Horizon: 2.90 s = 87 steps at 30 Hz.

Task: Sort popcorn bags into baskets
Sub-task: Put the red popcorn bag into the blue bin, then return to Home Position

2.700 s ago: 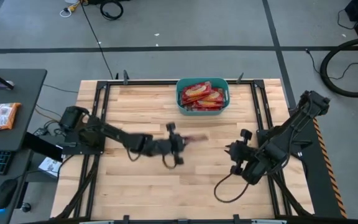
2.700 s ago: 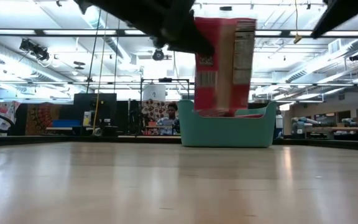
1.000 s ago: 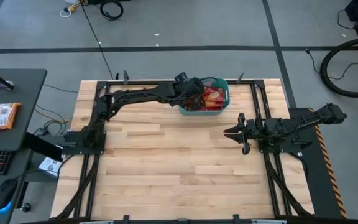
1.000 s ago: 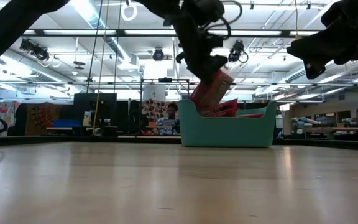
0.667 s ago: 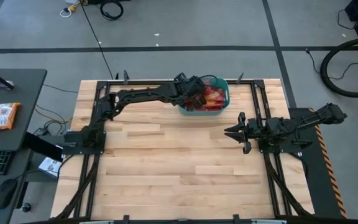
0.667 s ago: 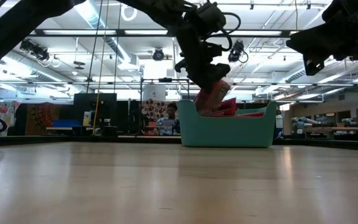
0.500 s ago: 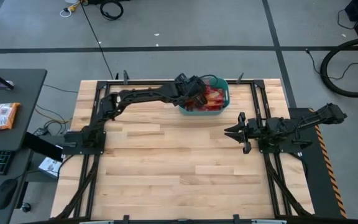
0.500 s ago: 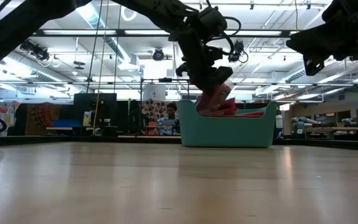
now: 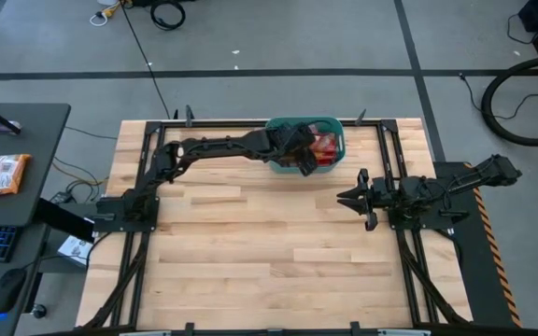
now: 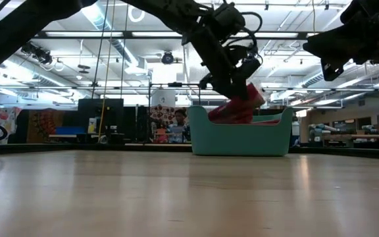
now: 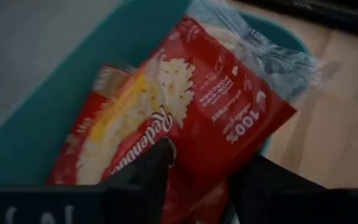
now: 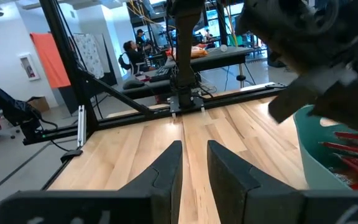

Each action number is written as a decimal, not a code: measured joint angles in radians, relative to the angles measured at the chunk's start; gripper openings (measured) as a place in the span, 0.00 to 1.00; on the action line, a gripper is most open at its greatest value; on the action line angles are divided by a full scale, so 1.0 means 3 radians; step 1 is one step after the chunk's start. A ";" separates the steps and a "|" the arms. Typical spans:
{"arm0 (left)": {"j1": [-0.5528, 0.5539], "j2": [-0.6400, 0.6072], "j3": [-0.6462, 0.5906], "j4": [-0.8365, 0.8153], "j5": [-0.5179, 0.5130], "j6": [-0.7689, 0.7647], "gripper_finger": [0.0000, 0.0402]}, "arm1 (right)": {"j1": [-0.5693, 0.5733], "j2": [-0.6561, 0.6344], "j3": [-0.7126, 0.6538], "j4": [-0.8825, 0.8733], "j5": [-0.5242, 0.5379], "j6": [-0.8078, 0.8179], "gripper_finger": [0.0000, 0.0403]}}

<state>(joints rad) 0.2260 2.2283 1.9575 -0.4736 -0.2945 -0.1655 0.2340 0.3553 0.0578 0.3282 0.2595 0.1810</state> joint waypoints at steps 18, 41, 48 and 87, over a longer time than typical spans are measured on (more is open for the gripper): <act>0.0082 0.0128 -0.0004 0.0306 -0.0051 0.0430 0.64 | 0.0000 0.0000 0.0000 -0.0002 0.0002 0.0000 0.20; -0.0126 -0.0130 0.0174 -0.0149 0.0524 0.0764 0.46 | -0.0071 -0.0623 0.0025 -0.0505 0.0071 0.0457 0.20; -0.0240 -0.0338 -0.0207 -0.0095 0.0310 0.0794 0.39 | -0.0071 -0.1122 0.0023 -0.1198 0.0010 0.0465 0.20; -0.0698 -0.3587 -0.5182 0.3585 0.0151 0.0020 0.36 | -0.0070 -0.0983 0.0097 -0.1794 0.0187 0.0083 0.20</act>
<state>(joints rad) 0.0166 1.1522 0.4030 0.6019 -0.2492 -0.1594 0.2131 0.0605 0.0868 -0.2101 0.3157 0.2060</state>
